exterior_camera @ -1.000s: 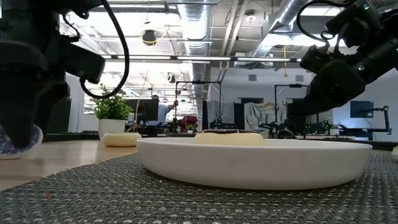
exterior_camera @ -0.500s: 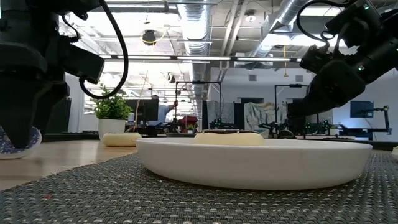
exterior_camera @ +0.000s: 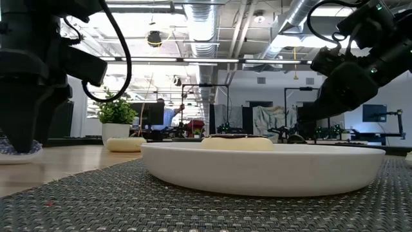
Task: Pick & Place donuts
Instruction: Put the small blue donut on the black plate
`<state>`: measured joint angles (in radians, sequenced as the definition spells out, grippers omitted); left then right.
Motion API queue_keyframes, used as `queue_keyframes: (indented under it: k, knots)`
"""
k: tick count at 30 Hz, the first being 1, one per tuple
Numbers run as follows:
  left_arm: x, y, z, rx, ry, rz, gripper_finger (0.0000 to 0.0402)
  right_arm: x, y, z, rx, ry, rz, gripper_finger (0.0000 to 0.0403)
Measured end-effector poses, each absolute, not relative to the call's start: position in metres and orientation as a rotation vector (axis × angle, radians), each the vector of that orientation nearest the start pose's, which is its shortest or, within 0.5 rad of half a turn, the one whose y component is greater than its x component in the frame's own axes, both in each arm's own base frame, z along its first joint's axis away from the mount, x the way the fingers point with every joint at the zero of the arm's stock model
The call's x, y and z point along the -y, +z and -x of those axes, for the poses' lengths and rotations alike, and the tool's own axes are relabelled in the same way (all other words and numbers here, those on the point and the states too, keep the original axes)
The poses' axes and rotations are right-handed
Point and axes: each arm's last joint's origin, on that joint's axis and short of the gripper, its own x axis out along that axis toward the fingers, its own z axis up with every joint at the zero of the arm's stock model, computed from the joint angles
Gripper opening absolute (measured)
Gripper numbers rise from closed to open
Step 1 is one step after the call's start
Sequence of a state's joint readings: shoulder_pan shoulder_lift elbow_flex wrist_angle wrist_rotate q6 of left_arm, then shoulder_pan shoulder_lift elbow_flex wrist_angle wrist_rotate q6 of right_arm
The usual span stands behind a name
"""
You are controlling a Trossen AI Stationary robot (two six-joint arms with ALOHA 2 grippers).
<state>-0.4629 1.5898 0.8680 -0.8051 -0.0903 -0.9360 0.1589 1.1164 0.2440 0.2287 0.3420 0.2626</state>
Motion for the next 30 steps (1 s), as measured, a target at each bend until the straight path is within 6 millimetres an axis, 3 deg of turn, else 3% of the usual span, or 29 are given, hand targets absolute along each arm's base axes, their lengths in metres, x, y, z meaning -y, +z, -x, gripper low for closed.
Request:
queue_keyframes:
  k: [11, 22, 30]
  knots:
    - [0.111, 0.174, -0.232, -1.438, 0.450, 0.237, 0.0313, -0.020, 0.135, -0.183, -0.595, -0.256, -0.094, 0.0001]
    - [0.114, 0.176, -0.237, -1.397, 0.428, 0.277, 0.0313, -0.020, 0.135, -0.183, -0.595, -0.256, -0.094, 0.0001]
    - [0.120, 0.151, -0.231, -1.452, 0.425, 0.259, 0.0313, -0.020, 0.135, -0.183, -0.595, -0.256, -0.094, 0.0001]
